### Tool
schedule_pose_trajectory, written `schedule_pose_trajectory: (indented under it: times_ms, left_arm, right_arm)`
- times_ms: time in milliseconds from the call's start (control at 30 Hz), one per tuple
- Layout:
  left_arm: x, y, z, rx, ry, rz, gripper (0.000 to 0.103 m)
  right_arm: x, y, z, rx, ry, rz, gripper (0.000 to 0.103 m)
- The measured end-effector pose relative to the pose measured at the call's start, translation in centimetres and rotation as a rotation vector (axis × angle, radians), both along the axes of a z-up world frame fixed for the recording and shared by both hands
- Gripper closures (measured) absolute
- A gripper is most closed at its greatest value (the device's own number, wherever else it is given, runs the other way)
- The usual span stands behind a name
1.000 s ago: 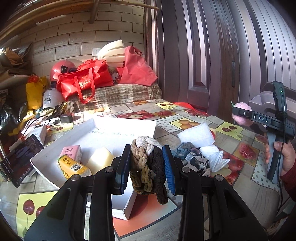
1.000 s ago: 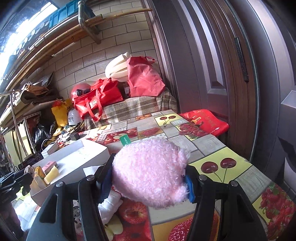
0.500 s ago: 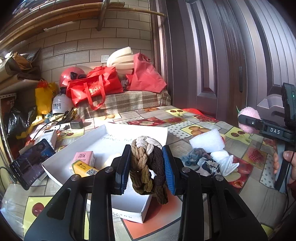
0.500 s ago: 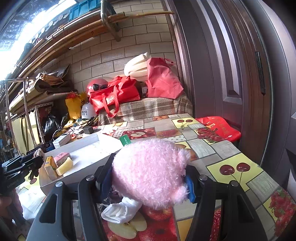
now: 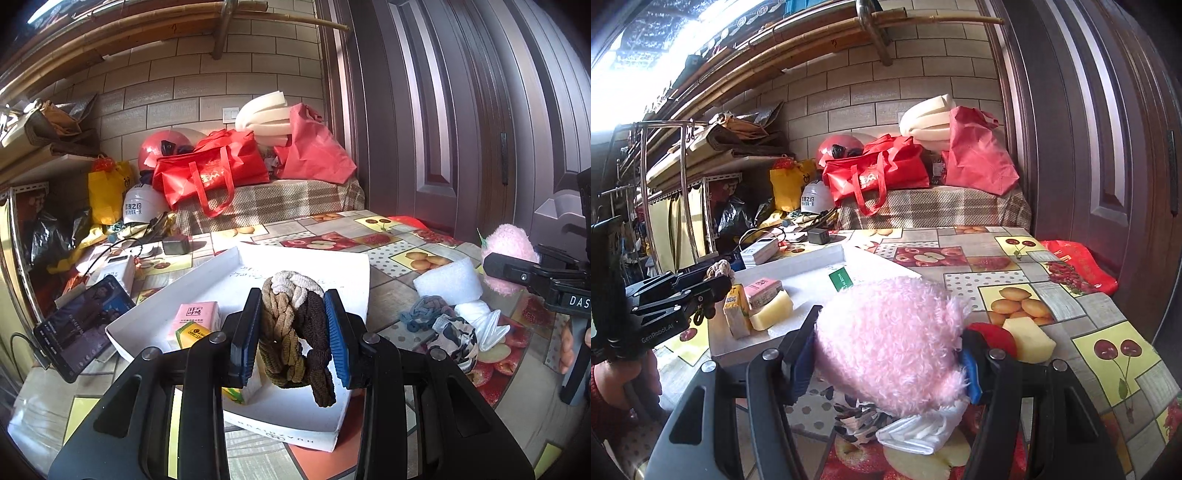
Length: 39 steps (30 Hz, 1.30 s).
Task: Organize soft objects
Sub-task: 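Carry the rope over the white box while right carries the pink plush there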
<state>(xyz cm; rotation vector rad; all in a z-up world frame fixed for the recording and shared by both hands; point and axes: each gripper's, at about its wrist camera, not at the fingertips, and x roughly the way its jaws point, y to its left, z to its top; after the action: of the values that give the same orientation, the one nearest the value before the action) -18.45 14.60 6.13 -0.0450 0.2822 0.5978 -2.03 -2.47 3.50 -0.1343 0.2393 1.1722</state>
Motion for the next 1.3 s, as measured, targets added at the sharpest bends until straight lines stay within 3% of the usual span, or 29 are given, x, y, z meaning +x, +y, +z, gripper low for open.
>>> schedule_pose_trajectory:
  times_ms: [300, 700, 967, 1300]
  left_arm:
    - [-2.6, 4.0, -0.6, -0.08, 0.013, 0.114, 0.07]
    - [1.3, 6.3, -1.8, -0.13, 0.169, 0.067, 0.07]
    - [4.0, 7.6, -1.8, -0.1, 0.207, 0.058, 0.07]
    - [6.0, 9.6, -2.3, -0.159, 0.244, 0.046, 0.069]
  right_arm:
    - [-0.7, 3.0, -0.4, -0.039, 0.034, 0.071, 0.04]
    - [-2.7, 7.1, -1.2, -0.085, 0.035, 0.143, 0.039]
    - [-2.6, 9.9, -1.1, -0.092, 0.057, 0.149, 0.039]
    - [-1.6, 14.2, -1.4, -0.13, 0.132, 0.121, 0.039]
